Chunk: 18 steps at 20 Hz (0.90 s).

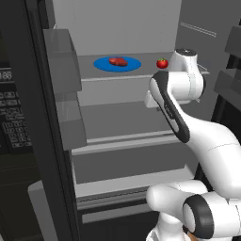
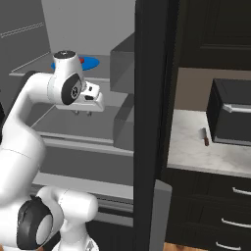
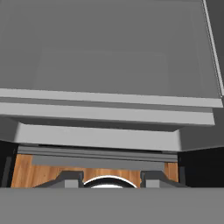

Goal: Retrieve the steak from the fridge and place it on the cutting board.

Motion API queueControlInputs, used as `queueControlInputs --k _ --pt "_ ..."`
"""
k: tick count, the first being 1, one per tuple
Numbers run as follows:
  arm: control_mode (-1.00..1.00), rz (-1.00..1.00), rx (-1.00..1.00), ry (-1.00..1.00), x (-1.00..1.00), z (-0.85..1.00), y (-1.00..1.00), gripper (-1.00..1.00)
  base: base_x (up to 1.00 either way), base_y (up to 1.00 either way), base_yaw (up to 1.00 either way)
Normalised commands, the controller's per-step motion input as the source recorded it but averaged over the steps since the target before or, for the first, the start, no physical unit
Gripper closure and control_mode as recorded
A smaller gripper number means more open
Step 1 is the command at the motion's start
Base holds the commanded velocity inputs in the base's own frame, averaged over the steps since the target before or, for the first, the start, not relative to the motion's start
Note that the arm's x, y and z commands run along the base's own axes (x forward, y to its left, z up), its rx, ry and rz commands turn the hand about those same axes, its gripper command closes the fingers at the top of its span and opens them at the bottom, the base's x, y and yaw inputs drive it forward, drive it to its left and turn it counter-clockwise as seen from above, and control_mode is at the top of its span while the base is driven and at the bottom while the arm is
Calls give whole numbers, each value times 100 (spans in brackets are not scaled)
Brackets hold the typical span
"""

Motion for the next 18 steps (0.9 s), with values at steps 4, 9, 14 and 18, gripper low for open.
queueControlInputs --k 4,9,14,18 --pt "-100 1 0 0 -9 0 3 -100 0 0 0" --pt "-100 4 0 -7 -25 5 8 -100 0 0 0" --pt "-100 7 0 -19 -22 22 10 -100 0 0 0" --pt "-100 9 2 -21 -16 34 5 -100 0 0 0"
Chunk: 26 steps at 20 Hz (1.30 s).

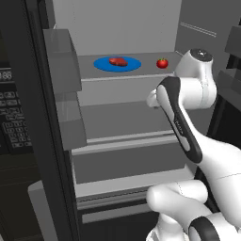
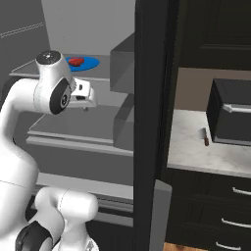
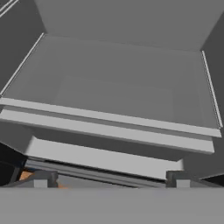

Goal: Retrieve the steak from the fridge and place it on the cutting board.

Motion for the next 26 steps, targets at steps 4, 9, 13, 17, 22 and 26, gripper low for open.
queueControlInputs --k 4,9,13,17,22,26 --pt "-100 9 5 -21 -9 39 4 -100 0 0 0" --pt "-100 7 5 -13 -1 37 6 -100 0 0 0" --pt "-100 3 1 -4 0 25 21 -100 0 0 0" --pt "-100 0 0 0 3 21 22 -100 0 0 0" --pt "-100 0 0 0 17 18 10 -100 0 0 0" --pt "-100 0 0 0 31 18 0 -100 0 0 0"
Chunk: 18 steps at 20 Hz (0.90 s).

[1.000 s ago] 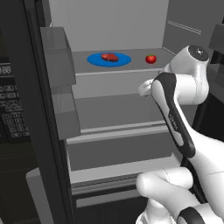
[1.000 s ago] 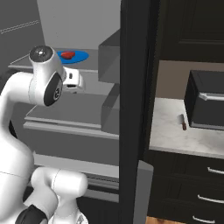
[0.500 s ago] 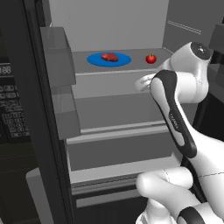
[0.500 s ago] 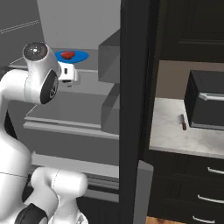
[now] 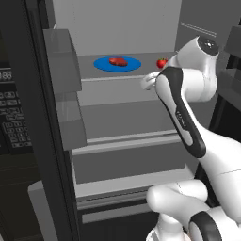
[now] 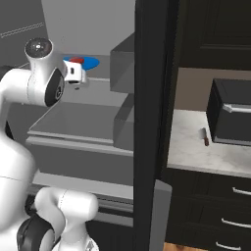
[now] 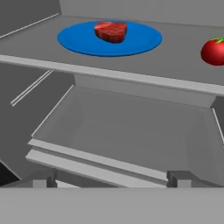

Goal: Retrieve the steak from the fridge and place it on the cutting board.

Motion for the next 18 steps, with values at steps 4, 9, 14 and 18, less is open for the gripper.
queueControlInputs --k 4,9,14,18 --pt "-100 0 0 0 36 19 0 -100 0 0 0" --pt "-100 0 0 0 41 9 12 -100 0 0 0" --pt "-100 0 0 0 39 0 15 -100 0 0 0" --pt "-100 0 0 0 44 0 12 -100 0 0 0"
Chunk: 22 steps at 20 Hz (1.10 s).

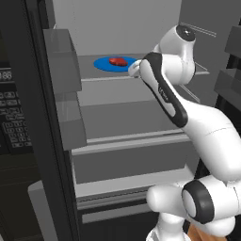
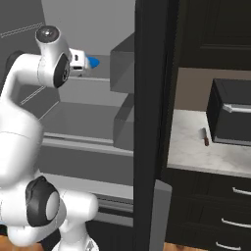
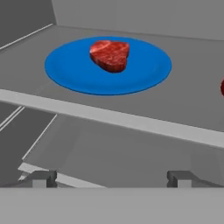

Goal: Retrieve the steak from the fridge and place it on the cutting board.

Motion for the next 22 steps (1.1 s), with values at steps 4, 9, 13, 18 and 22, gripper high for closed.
queueControlInputs --k 4,9,13,18,22 --pt "-100 0 0 0 44 0 6 -100 0 0 0" --pt "-100 0 0 0 42 0 7 -100 0 0 0" --pt "-100 0 0 0 41 0 13 -100 0 0 0" --pt "-100 0 0 1 43 0 19 -100 0 0 0" --pt "-100 0 -1 0 41 0 23 -100 0 0 0"
